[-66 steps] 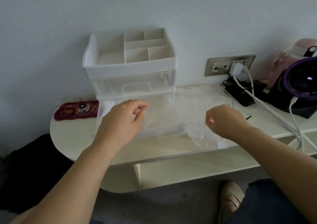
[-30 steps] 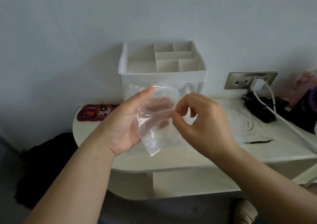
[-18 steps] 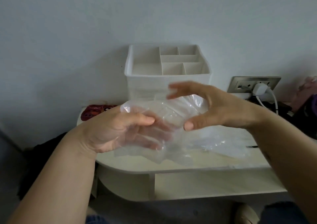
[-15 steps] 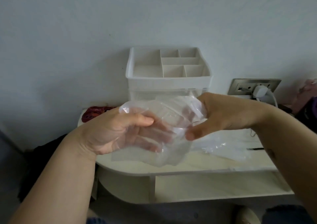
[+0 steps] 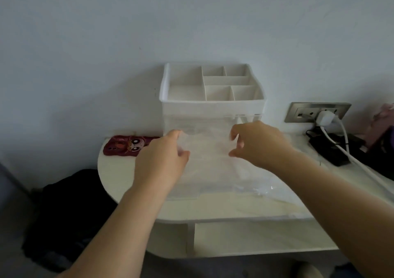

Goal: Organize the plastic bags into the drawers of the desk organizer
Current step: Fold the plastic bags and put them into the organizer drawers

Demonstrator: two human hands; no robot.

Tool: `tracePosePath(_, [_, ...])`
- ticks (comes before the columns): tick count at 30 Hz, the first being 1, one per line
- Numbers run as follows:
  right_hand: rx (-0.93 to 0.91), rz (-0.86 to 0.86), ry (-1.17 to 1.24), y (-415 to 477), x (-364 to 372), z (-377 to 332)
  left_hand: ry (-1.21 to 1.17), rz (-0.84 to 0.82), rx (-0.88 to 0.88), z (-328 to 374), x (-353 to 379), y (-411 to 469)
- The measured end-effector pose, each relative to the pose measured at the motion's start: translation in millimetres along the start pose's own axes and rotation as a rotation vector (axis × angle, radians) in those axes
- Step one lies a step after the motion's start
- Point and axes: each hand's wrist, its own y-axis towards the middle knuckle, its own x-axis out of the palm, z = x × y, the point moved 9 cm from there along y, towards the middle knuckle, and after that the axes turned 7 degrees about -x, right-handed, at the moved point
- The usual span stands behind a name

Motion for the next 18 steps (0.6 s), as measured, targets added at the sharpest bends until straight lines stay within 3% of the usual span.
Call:
tracePosePath(4, [-0.146,0.457,-0.039,-25.3,-39.0,-20.0,0.121,0.106,0.062,4.4,-1.0,2.5])
tracePosePath(5, [-0.184,0.463,0.031,-28.8,-39.8,-27.7,0.144,0.121,0.068,4.0,-1.1,4.2])
tracePosePath(7, [-0.215,0.227,0.158,-23.0,-14.0,-39.6,0.191,0.13,0.074,4.0,1.2,7.6])
tracePosePath(10, [-0.174,-0.148,0.115,-13.9,34.0,-39.1,0.259,0.133,0.079,7.1,4.9,10.9])
tracePosePath(14, [-0.171,-0.296,0.128,-6.3,55.4,-32.3,0.349,0.113,0.055,6.0,8.6,12.6])
tracePosePath(18, [-0.23,-0.376,0.168,-3.6,64.0,-40.1,0.306,0.218,0.132,19.2,0.1,7.2])
